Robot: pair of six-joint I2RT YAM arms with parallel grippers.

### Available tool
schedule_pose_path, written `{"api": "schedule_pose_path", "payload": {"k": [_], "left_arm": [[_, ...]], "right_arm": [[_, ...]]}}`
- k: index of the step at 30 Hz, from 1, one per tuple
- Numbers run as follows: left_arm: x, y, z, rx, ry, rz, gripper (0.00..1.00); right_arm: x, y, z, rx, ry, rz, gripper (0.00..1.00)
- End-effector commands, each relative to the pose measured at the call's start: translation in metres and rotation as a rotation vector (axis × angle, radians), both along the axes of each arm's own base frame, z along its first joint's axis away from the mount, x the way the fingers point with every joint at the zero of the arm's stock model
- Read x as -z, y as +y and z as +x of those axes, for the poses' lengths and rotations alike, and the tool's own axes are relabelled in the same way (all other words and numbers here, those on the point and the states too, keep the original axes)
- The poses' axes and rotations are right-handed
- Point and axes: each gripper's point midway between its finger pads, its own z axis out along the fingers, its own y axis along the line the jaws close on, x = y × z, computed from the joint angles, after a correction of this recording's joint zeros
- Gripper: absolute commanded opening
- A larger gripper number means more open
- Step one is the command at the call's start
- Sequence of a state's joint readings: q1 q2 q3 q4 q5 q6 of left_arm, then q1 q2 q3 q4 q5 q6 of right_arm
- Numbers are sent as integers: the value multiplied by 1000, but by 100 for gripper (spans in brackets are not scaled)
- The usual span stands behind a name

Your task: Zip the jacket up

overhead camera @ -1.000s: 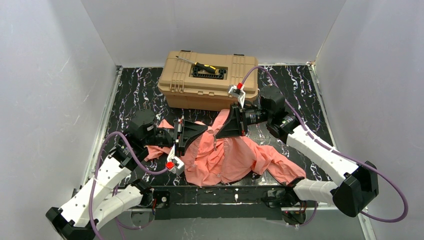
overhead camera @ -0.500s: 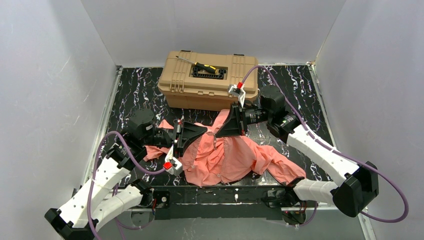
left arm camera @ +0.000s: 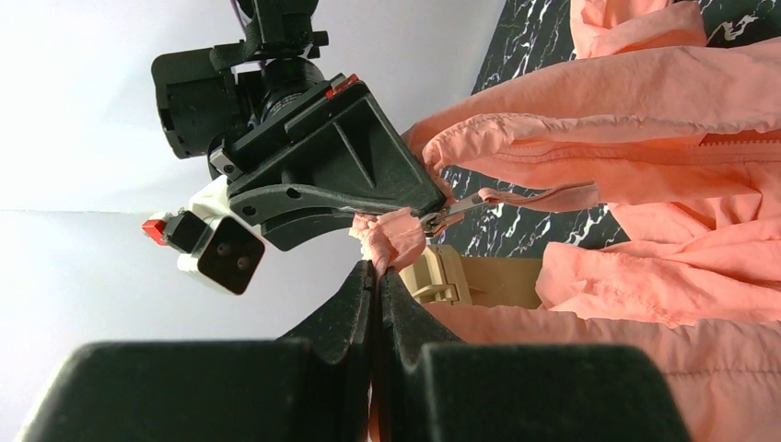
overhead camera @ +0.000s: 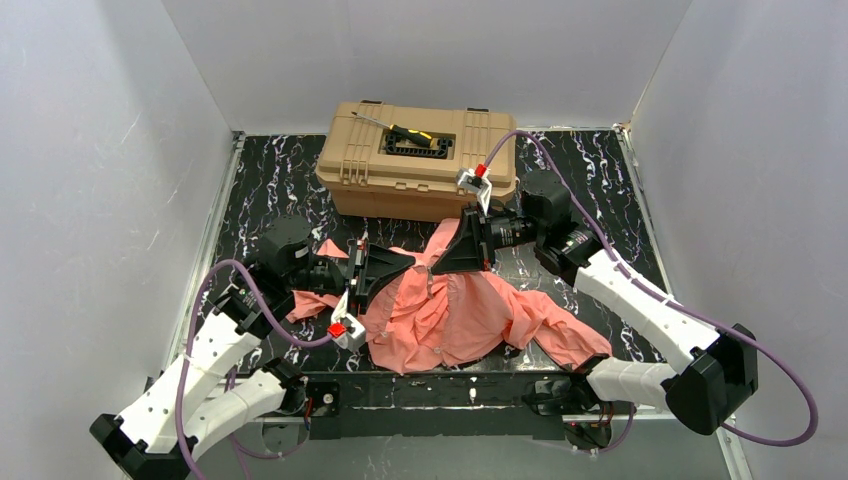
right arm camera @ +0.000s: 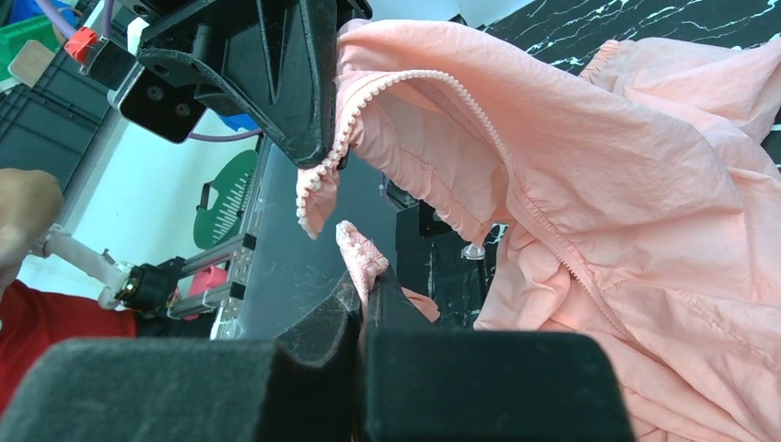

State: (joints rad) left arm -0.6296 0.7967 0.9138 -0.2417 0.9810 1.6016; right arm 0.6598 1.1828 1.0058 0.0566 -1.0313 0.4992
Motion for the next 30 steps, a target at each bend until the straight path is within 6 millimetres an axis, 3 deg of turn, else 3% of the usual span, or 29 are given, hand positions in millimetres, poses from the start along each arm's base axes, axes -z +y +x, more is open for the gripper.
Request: {"api": "schedule_pose_path", "payload": {"k": [1,30], "left_arm": [[-14,0,-7,35,-29,-21,0],[-13,0,-9,47,-44,-11,0]], "right_arm": [[-33,-2,-7,-26,-105,75,1],[-36,-1,-11,-23,-132,88,1]]}}
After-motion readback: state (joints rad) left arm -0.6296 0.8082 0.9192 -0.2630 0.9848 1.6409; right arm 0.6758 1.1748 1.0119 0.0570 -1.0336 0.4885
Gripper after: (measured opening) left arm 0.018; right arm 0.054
